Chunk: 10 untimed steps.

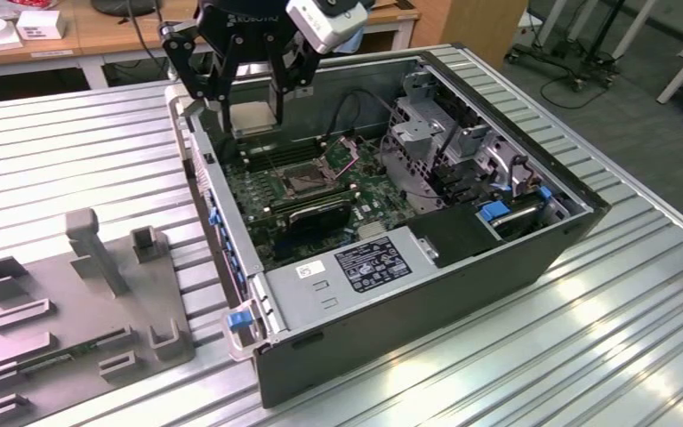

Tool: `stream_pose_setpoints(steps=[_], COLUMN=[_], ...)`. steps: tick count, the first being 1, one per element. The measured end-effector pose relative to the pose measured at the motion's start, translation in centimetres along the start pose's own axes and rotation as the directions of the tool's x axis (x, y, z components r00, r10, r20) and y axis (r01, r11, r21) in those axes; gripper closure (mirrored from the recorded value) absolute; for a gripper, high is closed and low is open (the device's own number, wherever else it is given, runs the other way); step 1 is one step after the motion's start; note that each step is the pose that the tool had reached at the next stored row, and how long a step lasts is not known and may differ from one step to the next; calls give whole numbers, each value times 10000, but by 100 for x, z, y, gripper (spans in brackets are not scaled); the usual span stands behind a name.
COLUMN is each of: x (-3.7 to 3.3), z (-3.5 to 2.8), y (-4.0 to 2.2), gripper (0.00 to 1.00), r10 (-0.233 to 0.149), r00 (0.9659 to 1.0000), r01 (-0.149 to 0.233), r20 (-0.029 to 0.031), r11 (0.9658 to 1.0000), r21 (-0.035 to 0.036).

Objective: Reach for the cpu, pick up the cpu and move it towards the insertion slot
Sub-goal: 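Pick up the cpu and move it towards the insertion slot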

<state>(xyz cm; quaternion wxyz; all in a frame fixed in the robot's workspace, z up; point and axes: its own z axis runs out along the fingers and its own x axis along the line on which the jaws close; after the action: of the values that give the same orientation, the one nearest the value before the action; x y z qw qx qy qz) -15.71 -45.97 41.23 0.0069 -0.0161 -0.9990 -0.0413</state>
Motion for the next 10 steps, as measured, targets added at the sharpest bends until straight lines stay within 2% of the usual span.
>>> stream_pose_setpoints(steps=[10], x=[-52], z=[3], y=[2], gripper=[46], r10=[1], r00=[10000], r01=[-1], r20=[0], r11=[10000], r21=[0])
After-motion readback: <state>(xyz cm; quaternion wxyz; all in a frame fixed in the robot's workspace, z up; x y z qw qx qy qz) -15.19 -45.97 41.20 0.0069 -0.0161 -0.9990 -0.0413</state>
